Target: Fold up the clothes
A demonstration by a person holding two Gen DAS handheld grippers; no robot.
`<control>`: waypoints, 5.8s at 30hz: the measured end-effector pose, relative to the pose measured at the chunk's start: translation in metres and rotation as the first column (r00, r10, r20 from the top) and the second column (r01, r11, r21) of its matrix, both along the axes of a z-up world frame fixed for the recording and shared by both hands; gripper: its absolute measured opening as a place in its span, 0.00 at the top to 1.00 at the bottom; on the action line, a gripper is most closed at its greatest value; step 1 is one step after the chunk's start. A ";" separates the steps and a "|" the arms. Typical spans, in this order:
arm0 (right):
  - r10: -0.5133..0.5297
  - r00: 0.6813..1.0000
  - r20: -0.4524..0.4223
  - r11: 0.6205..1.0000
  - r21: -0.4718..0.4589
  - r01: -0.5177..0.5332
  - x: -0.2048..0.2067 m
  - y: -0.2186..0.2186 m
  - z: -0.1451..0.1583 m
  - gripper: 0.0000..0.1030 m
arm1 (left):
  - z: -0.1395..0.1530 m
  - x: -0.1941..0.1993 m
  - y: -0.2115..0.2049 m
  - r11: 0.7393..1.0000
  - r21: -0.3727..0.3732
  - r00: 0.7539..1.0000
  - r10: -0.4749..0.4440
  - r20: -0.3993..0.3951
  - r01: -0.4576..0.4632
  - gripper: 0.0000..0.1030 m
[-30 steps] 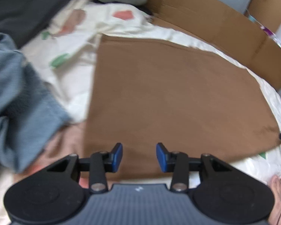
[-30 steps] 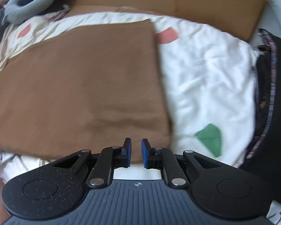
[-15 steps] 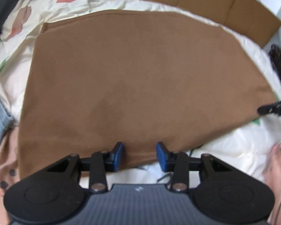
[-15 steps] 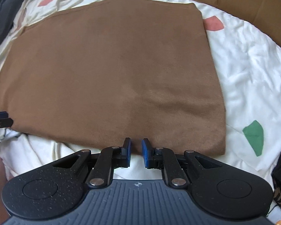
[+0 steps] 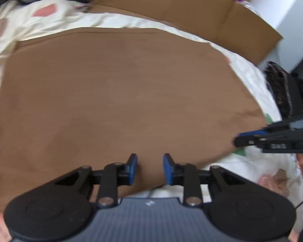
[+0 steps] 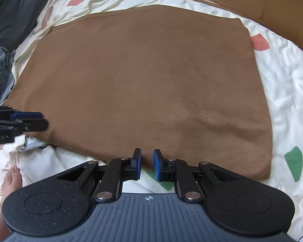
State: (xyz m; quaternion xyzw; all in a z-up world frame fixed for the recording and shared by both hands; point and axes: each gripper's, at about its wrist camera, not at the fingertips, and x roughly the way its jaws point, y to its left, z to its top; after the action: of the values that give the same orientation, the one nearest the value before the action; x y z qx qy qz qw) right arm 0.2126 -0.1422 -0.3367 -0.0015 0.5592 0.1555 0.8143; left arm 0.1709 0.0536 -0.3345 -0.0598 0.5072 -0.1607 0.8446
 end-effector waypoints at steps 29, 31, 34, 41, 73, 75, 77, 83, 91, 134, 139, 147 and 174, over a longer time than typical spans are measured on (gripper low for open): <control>-0.543 0.831 -0.124 0.813 0.173 0.557 -0.034 -0.157 -0.024 0.70 | -0.004 -0.001 -0.021 0.993 -0.054 0.994 -0.106 -0.039 0.103 0.81; -0.574 0.806 -0.145 0.776 0.219 0.591 -0.035 -0.166 -0.029 0.70 | 0.001 0.000 -0.009 0.997 -0.045 0.998 -0.060 -0.035 0.059 0.81; -0.600 0.779 -0.181 0.728 0.280 0.626 -0.036 -0.174 -0.037 0.69 | 0.008 0.000 0.015 0.999 -0.034 0.999 0.016 -0.034 -0.017 0.81; -0.635 0.732 -0.247 0.635 0.373 0.677 -0.034 -0.184 -0.051 0.69 | 0.021 -0.015 0.073 0.976 -0.029 0.976 0.213 -0.041 -0.215 0.78; -0.640 0.701 -0.313 0.510 0.509 0.693 -0.033 -0.204 -0.075 0.77 | -0.035 -0.103 0.222 0.518 -0.397 0.617 0.767 -0.177 -0.758 0.65; -0.642 0.703 -0.307 0.516 0.505 0.692 -0.032 -0.203 -0.075 0.91 | -0.038 -0.102 0.225 0.508 -0.405 0.612 0.770 -0.181 -0.760 0.76; -0.641 0.709 -0.294 0.531 0.497 0.687 -0.030 -0.202 -0.072 0.95 | -0.040 -0.102 0.227 0.497 -0.407 0.604 0.773 -0.195 -0.767 0.90; -0.670 0.698 -0.253 0.548 0.465 0.695 -0.027 -0.204 -0.060 0.97 | -0.027 -0.108 0.226 0.497 -0.422 0.608 0.773 -0.181 -0.758 0.95; -0.688 0.689 -0.227 0.552 0.452 0.701 -0.023 -0.217 -0.047 0.97 | -0.012 -0.114 0.226 0.457 -0.457 0.591 0.779 -0.209 -0.763 0.96; -0.336 0.942 -0.002 0.925 0.187 0.330 0.039 -0.075 0.053 0.87 | -0.084 -0.127 0.221 0.380 -0.667 0.655 0.724 -0.217 -0.641 0.91; -0.243 0.970 -0.011 0.950 0.197 0.241 0.043 -0.026 0.039 0.90 | -0.070 -0.125 0.218 0.439 -0.631 0.665 0.728 -0.167 -0.640 0.94; -0.089 0.995 -0.036 0.974 0.205 0.094 0.031 0.043 0.014 0.99 | -0.064 -0.116 0.224 0.443 -0.620 0.679 0.705 -0.204 -0.647 0.94; 0.003 0.998 -0.065 0.997 0.080 0.002 0.001 0.089 -0.022 0.98 | -0.064 -0.114 0.227 0.449 -0.593 0.676 0.699 -0.233 -0.669 0.93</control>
State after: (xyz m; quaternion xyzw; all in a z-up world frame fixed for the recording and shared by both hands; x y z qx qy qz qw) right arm 0.2140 -0.0536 -0.3585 0.0361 0.5786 0.1781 0.7951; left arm 0.0564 0.2803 -0.3981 -0.5365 0.3343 0.0300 0.7743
